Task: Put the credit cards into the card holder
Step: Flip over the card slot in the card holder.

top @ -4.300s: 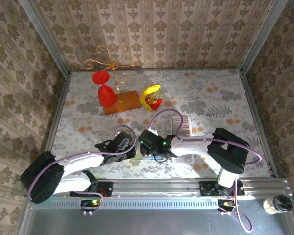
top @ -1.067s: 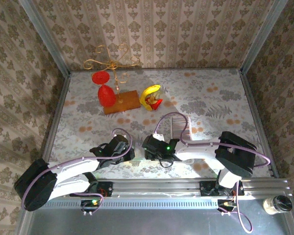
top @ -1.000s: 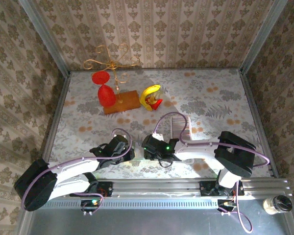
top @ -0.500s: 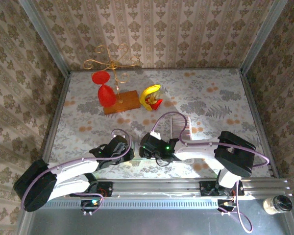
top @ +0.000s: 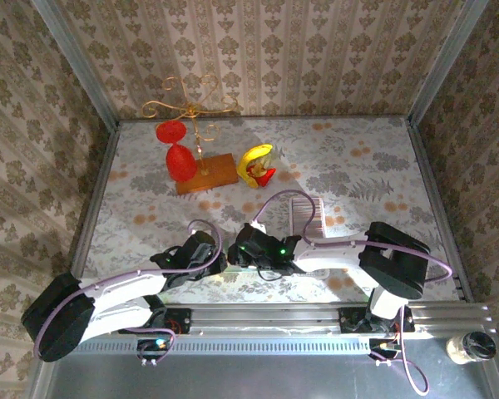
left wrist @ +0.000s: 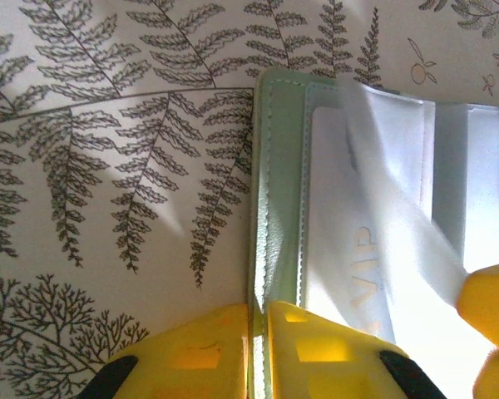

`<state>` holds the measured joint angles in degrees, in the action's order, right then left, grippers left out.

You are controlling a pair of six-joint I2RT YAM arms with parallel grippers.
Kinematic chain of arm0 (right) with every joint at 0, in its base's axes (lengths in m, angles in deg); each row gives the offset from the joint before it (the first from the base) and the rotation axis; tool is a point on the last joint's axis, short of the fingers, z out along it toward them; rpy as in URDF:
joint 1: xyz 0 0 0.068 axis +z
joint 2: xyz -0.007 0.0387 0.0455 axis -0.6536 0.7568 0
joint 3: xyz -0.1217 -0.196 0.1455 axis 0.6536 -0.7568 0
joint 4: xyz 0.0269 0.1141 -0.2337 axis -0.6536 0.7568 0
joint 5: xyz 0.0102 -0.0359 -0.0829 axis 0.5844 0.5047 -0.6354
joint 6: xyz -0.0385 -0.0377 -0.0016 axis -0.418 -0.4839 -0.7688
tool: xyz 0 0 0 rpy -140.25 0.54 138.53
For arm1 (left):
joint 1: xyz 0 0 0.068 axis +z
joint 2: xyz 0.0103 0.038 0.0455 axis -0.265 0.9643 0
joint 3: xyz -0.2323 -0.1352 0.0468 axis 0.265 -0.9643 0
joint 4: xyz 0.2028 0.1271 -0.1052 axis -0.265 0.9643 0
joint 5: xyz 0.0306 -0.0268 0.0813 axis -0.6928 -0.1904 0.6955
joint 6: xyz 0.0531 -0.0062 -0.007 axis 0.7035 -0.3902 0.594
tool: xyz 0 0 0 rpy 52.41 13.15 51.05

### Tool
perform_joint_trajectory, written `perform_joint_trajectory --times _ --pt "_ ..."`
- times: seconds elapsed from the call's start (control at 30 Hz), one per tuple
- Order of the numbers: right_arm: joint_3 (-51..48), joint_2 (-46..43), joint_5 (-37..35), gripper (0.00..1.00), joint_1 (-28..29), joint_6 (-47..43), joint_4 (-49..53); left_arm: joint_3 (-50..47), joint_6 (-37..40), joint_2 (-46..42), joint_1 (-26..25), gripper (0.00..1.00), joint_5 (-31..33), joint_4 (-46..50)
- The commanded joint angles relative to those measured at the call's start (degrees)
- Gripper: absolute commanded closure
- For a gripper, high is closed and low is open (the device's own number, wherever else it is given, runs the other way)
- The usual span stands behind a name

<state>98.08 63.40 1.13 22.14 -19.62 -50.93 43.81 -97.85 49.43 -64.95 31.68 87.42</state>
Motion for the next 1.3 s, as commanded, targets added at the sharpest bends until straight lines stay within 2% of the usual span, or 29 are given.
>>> perform_joint_trajectory --times 0.0,0.33,0.6,0.7,0.93,1.1,1.27 --pt "0.2 1.5 1.0 0.54 0.4 1.6 -2.1 -0.9 -0.7 -2.5 -0.7 0.85 1.1 3.5" --pt "1.2 2.6 1.9 0.53 0.4 1.9 -3.8 2.2 -0.3 -14.7 -0.4 0.82 8.5 20.5" --pt "3.0 3.9 3.3 0.52 0.5 1.0 -7.6 4.6 -1.3 -22.0 -0.2 0.78 11.3 28.9" --pt "4.3 3.2 4.4 0.5 0.4 -1.4 -8.3 5.0 -1.8 -23.8 0.1 0.72 11.8 30.3" --pt "7.9 -0.3 4.9 0.45 -0.2 -6.3 -6.1 9.3 -0.9 -30.5 4.1 0.7 14.7 39.4" --pt "8.7 -5.4 5.3 0.38 -2.1 -15.5 -1.1 11.5 0.5 -33.3 5.2 0.65 13.6 40.8" --pt "5.7 -14.5 1.8 0.36 -5.1 -30.4 1.8 11.7 2.5 -29.5 5.2 0.59 7.5 35.6"
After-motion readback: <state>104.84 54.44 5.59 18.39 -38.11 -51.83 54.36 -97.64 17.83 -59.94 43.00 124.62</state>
